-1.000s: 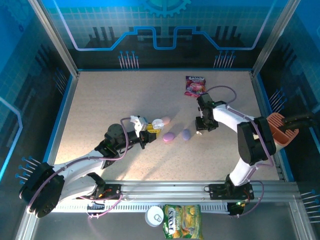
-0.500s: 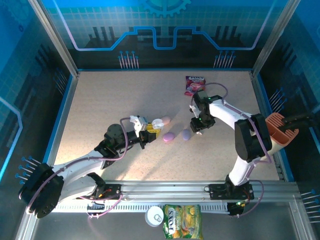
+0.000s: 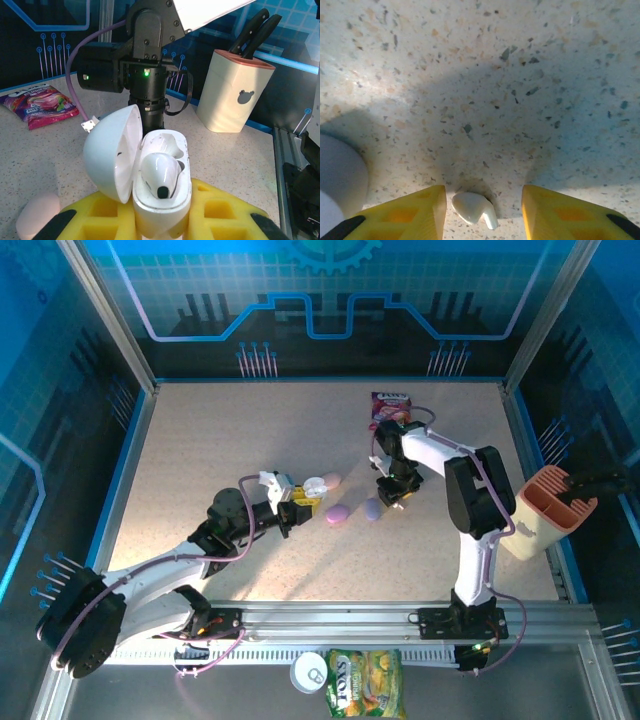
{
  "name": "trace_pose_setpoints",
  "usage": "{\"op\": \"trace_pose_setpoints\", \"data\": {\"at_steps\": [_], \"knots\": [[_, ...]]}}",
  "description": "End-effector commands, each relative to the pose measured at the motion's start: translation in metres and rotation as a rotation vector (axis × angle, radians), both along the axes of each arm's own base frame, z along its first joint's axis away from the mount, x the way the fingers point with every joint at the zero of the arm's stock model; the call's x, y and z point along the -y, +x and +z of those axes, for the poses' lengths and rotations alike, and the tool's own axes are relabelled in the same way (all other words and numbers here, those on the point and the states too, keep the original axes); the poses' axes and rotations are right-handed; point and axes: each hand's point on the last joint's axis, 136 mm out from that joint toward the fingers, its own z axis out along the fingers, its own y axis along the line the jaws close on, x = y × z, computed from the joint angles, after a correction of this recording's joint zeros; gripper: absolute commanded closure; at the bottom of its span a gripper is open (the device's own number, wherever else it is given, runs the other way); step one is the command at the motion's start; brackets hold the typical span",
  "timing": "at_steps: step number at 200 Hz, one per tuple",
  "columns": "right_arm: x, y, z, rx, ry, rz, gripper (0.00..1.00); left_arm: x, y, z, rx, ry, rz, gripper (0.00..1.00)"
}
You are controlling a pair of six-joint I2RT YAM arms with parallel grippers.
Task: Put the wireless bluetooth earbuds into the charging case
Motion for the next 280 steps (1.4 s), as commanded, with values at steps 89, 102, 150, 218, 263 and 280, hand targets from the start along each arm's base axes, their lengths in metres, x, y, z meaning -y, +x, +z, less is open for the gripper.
{"op": "trace_pose_setpoints", "data": {"at_steps": [89, 102, 150, 218, 263, 280], "knots": [[-0.004, -0.015, -0.005, -0.08, -0.019, 0.001, 0.77, -0.002, -0.004, 0.003, 0.017, -0.009, -0.009, 0.82], [-0.004, -0.015, -0.002, -0.073, -0.014, -0.003, 0.77, -0.003, -0.004, 0.003, 0.016, -0.01, -0.008, 0.82], [-0.004, -0.019, 0.005, -0.066, -0.004, -0.008, 0.7, -0.003, -0.005, 0.001, 0.013, -0.007, -0.009, 0.82], [-0.005, -0.022, 0.003, -0.061, 0.003, -0.013, 0.73, -0.003, -0.005, 0.002, 0.012, -0.011, -0.009, 0.82], [-0.005, -0.017, -0.006, -0.049, 0.0, -0.035, 0.78, -0.003, -0.005, 0.001, 0.009, -0.011, -0.011, 0.82], [-0.005, -0.013, -0.001, -0.006, 0.009, -0.047, 0.81, -0.003, -0.005, 0.0, 0.006, -0.009, -0.01, 0.82]]}}
